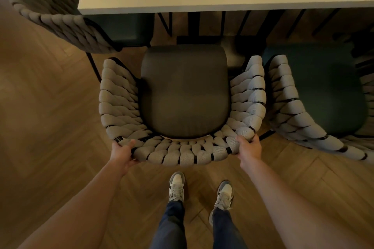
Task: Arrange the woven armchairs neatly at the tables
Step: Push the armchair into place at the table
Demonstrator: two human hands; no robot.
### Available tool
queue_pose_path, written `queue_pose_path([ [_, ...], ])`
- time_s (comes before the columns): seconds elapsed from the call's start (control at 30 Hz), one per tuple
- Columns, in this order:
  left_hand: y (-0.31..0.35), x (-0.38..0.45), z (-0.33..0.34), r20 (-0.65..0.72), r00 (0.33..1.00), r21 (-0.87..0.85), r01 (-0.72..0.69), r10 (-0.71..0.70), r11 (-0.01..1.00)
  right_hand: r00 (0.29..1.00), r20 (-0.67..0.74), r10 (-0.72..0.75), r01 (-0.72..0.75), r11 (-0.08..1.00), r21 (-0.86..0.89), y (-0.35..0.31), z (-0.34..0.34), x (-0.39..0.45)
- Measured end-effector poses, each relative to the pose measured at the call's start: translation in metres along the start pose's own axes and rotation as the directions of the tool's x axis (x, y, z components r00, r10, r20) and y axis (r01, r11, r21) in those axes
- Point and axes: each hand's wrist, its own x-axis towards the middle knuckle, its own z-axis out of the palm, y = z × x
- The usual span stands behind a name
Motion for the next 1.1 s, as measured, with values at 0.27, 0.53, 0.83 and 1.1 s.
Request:
queue_pose_path([
  [0.27, -0.008, -0.011, 0.015, -0.003, 1.000, -0.005, -0.012, 0.012, 1.000, 0.999, 0.037, -0.020, 0.020, 1.000, 0.003, -0.007, -0.015, 0.009],
  [0.53, -0.006, -0.012, 0.014, 0.011, 1.000, -0.050, -0.006, 0.007, 0.999, 0.998, 0.069, -0.007, 0.005, 1.000, 0.025, -0.015, -0.018, 0.006],
  [0.83, -0.002, -0.013, 0.017, -0.007, 1.000, -0.047, -0.012, 0.012, 0.999, 0.998, 0.059, -0.022, 0.019, 0.999, 0.039, -0.016, -0.014, 0.001],
  [1.1, -0.004, -0.020, 0.021, -0.014, 1.000, -0.033, -0.022, 0.021, 0.999, 0.998, 0.051, -0.026, 0.025, 0.999, 0.029, -0.016, -0.018, 0.002],
])
